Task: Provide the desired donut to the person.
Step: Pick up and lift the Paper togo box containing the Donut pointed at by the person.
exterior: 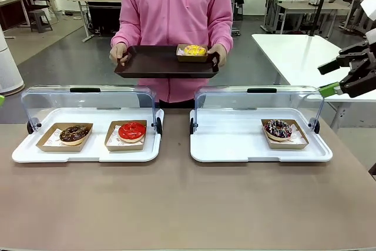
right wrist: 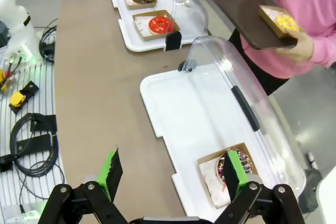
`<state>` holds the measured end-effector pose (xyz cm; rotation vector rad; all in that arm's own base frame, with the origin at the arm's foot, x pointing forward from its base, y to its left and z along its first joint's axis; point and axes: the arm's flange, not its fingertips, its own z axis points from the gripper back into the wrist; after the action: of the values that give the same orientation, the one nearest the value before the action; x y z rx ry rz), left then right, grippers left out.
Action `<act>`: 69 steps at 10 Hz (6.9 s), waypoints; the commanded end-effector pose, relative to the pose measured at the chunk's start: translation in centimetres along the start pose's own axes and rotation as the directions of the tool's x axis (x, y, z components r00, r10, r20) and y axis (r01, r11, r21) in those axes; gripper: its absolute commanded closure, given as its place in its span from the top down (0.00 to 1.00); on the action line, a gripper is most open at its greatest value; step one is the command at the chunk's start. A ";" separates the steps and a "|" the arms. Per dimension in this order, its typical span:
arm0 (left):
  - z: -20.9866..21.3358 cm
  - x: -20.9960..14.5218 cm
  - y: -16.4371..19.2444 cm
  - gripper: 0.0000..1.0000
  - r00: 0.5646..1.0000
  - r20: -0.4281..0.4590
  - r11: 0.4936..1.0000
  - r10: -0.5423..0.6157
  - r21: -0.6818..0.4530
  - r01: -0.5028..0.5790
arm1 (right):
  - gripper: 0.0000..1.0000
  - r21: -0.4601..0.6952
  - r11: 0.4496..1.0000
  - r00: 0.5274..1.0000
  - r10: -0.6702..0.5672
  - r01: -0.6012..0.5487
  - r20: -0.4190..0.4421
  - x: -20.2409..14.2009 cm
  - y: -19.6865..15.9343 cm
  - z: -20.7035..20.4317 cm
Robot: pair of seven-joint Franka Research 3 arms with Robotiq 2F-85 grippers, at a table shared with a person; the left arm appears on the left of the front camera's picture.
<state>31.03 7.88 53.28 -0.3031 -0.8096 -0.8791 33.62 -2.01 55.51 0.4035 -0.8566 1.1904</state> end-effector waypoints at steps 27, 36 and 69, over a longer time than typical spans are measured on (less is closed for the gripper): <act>0.0 -0.2 0.1 1.00 1.000 0.009 1.000 -0.008 -0.009 0.008 | 1.00 -0.107 0.992 0.998 -0.066 0.064 -0.018 0.0 -0.3 0.1; 0.0 -0.2 0.1 1.00 1.000 0.009 1.000 -0.008 -0.009 0.008 | 1.00 -0.107 0.992 0.998 -0.066 0.064 -0.018 0.0 -0.3 0.1; -33.9 5.3 -2.0 1.00 0.736 -0.457 0.867 -0.499 -0.281 0.412 | 1.00 -0.107 0.992 0.998 -0.066 0.064 -0.018 0.0 -0.3 0.1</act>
<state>48.21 -15.03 34.77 -0.0239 -0.3118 -1.4185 33.87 -2.18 55.81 0.3247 -0.8801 1.0807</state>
